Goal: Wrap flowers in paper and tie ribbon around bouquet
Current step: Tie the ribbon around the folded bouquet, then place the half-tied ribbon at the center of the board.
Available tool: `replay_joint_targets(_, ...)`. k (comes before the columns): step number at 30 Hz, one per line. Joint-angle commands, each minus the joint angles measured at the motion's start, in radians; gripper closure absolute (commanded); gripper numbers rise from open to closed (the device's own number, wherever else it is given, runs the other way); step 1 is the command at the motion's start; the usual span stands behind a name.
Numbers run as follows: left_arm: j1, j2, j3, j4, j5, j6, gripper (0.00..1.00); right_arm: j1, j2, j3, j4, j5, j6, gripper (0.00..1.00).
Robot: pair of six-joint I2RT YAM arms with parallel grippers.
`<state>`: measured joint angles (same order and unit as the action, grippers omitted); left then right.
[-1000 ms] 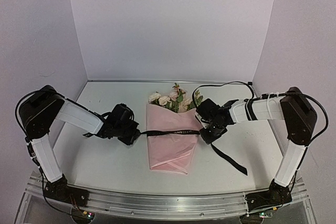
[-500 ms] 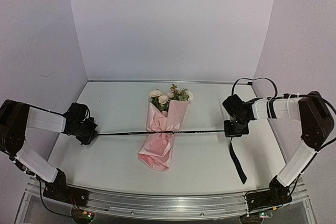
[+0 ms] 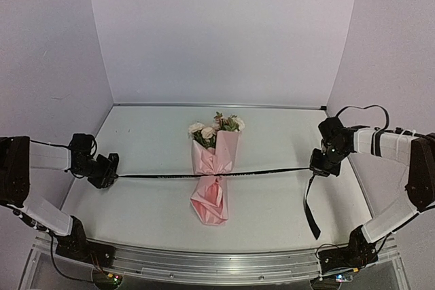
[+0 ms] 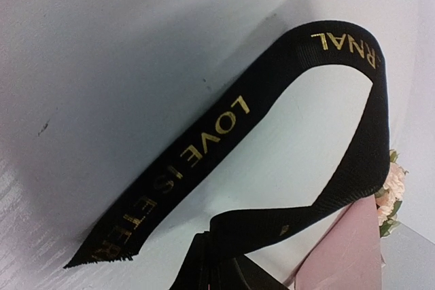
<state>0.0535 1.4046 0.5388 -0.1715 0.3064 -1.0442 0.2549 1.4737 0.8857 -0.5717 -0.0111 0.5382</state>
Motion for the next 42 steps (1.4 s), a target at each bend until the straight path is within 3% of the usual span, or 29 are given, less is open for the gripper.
replay_joint_targets(1,0.105,-0.04,-0.004,-0.034,-0.276,0.042,1.0,-0.137,-0.029,-0.014,-0.143,0.225,0.054,1.0)
replay_joint_targets(7,0.11,-0.092,-0.003,-0.052,-0.298,0.086,1.0,-0.142,-0.012,0.003,-0.17,0.23,0.039,1.0)
replay_joint_targets(15,0.109,-0.177,0.177,-0.187,-0.372,0.174,1.0,-0.146,-0.044,0.092,-0.248,0.265,0.006,1.0)
replay_joint_targets(26,0.13,-0.049,0.03,-0.081,-0.31,0.135,1.0,-0.218,-0.029,-0.011,-0.244,0.242,0.013,1.0)
replay_joint_targets(37,0.118,-0.059,0.039,-0.076,-0.23,0.196,1.0,-0.186,-0.05,-0.02,-0.232,0.14,-0.005,1.0)
replay_joint_targets(40,0.103,-0.074,0.061,-0.096,-0.215,0.215,0.99,-0.154,-0.055,-0.01,-0.233,0.128,-0.009,0.89)
replay_joint_targets(42,0.091,-0.088,0.092,-0.125,-0.218,0.238,0.89,-0.126,-0.061,0.003,-0.245,0.141,-0.014,0.75)
